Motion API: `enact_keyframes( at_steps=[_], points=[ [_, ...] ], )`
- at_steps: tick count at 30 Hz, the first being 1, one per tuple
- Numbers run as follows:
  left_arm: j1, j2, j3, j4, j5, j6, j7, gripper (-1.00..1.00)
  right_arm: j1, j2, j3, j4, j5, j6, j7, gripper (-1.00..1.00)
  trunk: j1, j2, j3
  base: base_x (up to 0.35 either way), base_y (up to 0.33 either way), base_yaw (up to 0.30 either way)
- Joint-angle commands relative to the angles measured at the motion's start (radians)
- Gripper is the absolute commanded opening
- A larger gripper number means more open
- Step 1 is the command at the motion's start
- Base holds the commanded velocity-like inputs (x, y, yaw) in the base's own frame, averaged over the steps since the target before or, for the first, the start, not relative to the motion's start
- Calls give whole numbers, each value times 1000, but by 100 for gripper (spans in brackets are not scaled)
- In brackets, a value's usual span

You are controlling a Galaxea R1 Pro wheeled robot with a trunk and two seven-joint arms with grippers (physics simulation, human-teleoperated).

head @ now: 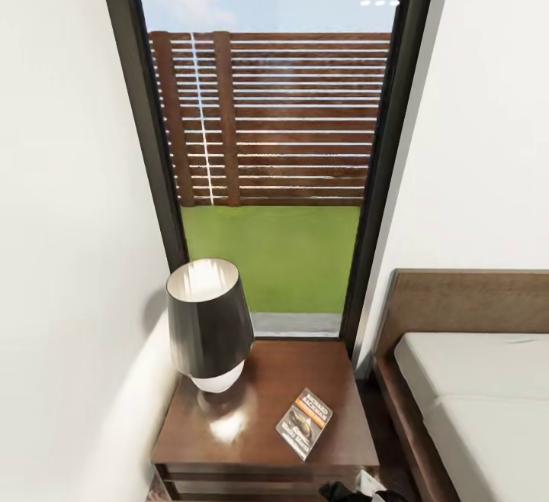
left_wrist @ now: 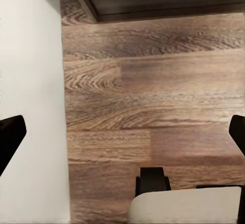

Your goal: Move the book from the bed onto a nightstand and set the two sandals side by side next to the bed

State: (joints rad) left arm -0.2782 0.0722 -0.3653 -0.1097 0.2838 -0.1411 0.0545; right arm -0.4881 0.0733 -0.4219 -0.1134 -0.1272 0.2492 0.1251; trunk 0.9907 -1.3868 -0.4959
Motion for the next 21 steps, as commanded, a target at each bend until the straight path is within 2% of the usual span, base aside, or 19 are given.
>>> enact_keyframes(
  at_steps=[1, 10, 21],
  points=[
    [4, 0, -9, 0, 7, -4, 4, 100, 10, 0, 3, -2, -10, -2, 0, 100, -4, 7, 2, 0, 0, 0],
    [41, 0, -8, 1, 9, -8, 4, 100, 96, -9, 5, -2, -1, -99, 0, 100, -39, 70, 31, 0, 0, 0],
    [75, -1, -8, 1, 10, -26, 4, 100, 157, -20, 6, -1, 68, -130, -2, 100, -81, 147, 65, 0, 0, 0]
  ],
)
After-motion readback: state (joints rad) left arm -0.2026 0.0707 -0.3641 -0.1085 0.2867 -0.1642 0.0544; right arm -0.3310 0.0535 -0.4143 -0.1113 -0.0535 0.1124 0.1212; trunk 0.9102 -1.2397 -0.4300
